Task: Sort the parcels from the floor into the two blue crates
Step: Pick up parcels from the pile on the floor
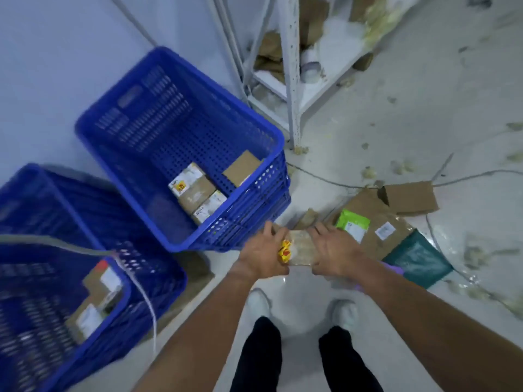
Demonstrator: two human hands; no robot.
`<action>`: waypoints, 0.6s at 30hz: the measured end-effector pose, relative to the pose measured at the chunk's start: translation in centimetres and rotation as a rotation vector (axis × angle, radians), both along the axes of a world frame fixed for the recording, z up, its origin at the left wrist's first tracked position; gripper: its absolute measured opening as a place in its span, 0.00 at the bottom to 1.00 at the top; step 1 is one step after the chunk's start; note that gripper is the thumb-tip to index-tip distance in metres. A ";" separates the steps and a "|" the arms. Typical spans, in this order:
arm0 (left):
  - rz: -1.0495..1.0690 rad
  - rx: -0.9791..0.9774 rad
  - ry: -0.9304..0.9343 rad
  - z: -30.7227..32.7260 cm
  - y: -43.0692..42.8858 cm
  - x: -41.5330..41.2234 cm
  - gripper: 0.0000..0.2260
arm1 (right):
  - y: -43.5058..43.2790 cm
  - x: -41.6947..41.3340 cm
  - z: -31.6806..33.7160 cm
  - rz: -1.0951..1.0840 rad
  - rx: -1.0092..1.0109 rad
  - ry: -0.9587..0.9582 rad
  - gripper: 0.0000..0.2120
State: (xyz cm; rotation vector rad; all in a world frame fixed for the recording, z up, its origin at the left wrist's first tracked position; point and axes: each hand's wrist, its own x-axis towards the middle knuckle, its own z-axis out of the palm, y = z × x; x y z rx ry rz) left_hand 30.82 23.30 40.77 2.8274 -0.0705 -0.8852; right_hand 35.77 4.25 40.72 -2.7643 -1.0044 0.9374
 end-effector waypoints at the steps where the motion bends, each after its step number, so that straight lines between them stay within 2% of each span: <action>1: 0.046 -0.017 0.008 2.6 -0.1 -1.1 0.40 | 0.0 -0.6 2.3 0.020 0.000 -0.004 0.45; 8: 0.197 0.005 -0.083 15.6 1.4 -5.6 0.39 | 2.9 -2.0 14.7 0.139 0.026 -0.026 0.47; 13: 0.323 0.000 -0.255 20.0 3.0 -6.0 0.35 | 5.6 -0.1 20.1 0.238 0.089 -0.116 0.45; 18: 0.482 -0.015 -0.362 22.6 5.7 -5.2 0.37 | 9.2 2.3 23.2 0.304 0.090 -0.151 0.44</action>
